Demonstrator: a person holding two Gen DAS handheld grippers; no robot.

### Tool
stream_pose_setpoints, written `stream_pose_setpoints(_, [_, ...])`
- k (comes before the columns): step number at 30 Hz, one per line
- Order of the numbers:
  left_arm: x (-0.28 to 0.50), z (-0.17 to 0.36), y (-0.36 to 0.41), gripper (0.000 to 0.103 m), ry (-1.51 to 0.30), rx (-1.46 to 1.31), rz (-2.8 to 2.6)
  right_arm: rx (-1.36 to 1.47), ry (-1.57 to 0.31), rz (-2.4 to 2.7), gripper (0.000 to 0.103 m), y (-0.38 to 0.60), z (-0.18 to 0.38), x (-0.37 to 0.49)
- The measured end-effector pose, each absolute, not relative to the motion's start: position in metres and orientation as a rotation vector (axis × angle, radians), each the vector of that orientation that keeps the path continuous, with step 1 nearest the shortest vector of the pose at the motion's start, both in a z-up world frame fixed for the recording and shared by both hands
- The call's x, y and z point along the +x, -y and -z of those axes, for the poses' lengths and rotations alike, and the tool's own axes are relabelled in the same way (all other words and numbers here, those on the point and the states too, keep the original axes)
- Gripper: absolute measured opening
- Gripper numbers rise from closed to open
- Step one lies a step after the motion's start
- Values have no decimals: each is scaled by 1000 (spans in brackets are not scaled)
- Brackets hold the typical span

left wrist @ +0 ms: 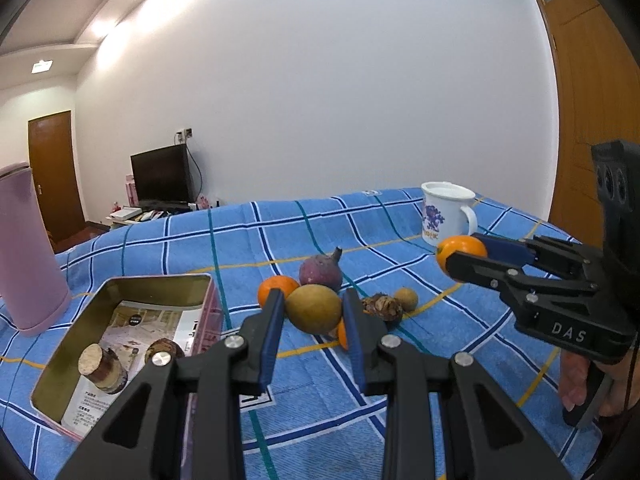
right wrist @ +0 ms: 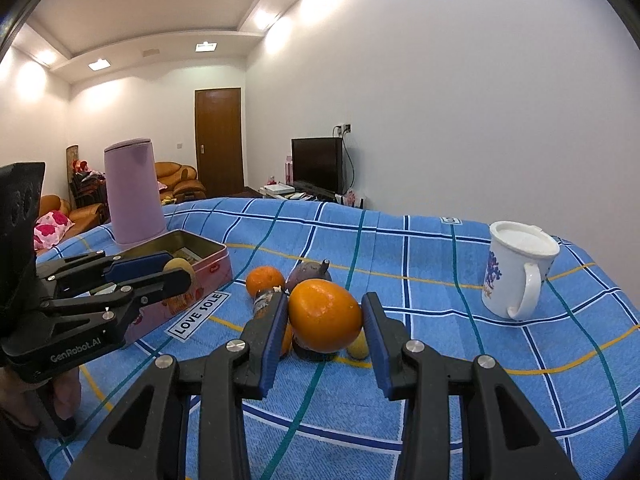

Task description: Organize fruits

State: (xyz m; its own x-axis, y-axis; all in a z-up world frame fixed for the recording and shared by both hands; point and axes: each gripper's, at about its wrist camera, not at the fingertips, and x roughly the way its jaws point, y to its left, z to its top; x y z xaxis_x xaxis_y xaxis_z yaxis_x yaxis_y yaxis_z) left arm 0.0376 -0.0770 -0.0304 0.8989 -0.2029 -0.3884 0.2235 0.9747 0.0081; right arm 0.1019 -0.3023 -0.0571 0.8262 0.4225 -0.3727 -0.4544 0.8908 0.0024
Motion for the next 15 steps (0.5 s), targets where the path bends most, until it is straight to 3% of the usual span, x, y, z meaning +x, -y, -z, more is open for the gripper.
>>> stream_pose_setpoints(15, [33,29,73,31,-368,35,202,-72,-359,-453,40,305,55,99])
